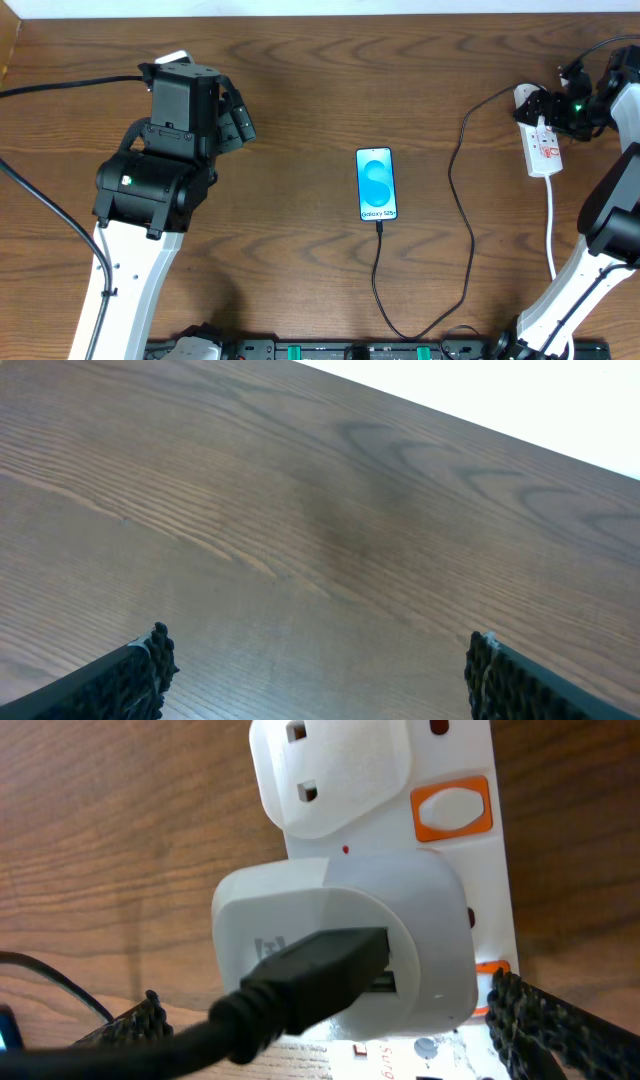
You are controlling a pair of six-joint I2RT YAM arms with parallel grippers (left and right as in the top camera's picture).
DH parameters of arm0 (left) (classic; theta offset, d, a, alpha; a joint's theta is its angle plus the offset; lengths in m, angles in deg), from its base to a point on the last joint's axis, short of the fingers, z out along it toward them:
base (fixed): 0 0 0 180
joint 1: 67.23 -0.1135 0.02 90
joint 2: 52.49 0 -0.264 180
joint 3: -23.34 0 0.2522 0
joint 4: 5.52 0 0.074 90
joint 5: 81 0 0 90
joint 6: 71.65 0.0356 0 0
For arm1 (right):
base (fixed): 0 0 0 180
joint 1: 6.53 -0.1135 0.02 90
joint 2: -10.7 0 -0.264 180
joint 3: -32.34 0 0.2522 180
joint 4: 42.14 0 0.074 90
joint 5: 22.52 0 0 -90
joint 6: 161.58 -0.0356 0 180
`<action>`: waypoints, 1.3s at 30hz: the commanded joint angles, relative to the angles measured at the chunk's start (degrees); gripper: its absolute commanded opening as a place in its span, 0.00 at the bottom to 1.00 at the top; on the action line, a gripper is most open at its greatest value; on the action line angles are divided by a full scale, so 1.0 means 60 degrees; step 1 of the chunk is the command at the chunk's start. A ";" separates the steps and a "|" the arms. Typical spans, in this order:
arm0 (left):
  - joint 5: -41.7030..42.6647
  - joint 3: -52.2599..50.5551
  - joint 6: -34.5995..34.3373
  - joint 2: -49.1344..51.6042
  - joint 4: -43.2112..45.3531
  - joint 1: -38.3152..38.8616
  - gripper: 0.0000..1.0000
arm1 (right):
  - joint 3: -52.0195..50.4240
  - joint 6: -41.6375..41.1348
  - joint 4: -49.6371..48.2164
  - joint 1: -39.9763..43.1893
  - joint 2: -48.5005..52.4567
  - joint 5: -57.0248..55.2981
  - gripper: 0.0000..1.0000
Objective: Plug charger to phone and switch on socket
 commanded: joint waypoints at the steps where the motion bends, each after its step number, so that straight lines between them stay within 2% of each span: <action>1: -0.0204 -0.0051 0.0091 0.0022 -0.0044 -0.0033 0.94 | 0.0091 -0.0215 0.0109 -0.0186 0.0036 0.0229 0.99; 18: -0.0204 -0.0051 0.0091 0.0022 -0.0044 -0.0033 0.94 | 0.0036 -0.0204 0.0058 -0.0229 0.0036 0.1140 0.99; 39: -0.0204 -0.0051 0.0091 0.0022 -0.0044 -0.0033 0.94 | -0.1115 -0.0197 -0.0699 -0.0226 0.0033 0.1712 0.99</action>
